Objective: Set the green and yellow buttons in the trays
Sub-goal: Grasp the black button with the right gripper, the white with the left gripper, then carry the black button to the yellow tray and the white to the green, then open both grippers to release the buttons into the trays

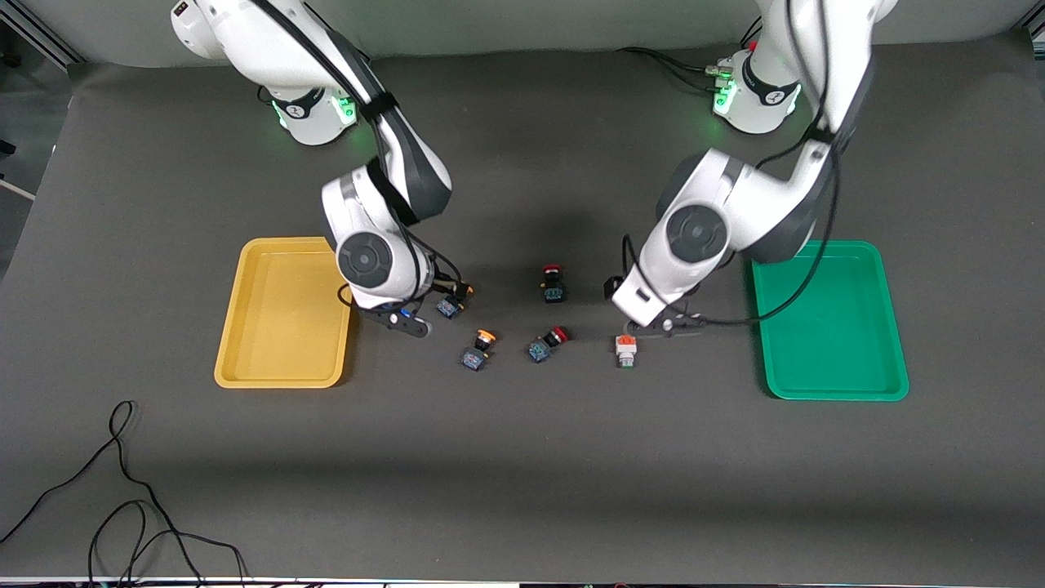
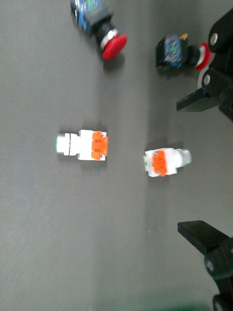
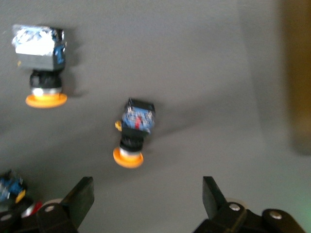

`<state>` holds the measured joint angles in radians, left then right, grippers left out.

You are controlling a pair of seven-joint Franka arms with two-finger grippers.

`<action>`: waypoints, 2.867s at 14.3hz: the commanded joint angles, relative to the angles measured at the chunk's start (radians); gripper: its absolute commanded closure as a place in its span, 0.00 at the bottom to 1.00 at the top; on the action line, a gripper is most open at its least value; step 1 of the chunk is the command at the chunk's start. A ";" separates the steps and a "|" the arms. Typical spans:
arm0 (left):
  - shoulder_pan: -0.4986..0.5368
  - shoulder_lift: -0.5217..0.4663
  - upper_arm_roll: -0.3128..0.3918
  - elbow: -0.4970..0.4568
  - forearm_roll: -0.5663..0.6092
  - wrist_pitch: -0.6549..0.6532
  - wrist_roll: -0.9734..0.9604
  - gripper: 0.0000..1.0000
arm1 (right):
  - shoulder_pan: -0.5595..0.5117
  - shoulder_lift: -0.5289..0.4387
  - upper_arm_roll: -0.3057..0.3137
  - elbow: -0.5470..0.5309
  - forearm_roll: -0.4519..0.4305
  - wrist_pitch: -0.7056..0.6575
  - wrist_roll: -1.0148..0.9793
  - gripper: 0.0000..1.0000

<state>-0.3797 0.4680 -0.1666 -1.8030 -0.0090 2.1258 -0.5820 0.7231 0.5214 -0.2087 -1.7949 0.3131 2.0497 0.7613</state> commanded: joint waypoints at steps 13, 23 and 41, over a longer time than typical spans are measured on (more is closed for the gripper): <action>-0.022 0.110 -0.007 -0.068 0.006 0.074 -0.084 0.31 | 0.012 0.096 -0.021 0.020 0.061 0.129 0.003 1.00; 0.109 -0.043 -0.008 0.048 -0.057 -0.278 0.072 0.88 | -0.014 -0.242 -0.449 0.168 -0.045 -0.482 -0.407 1.00; 0.530 0.031 0.004 -0.193 0.179 0.154 0.559 0.02 | -0.054 -0.026 -0.603 -0.060 0.081 -0.136 -0.978 0.00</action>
<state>0.1542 0.5131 -0.1655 -2.0043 0.1507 2.2901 -0.0236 0.6703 0.5630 -0.8010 -1.9404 0.3807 2.0493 -0.2152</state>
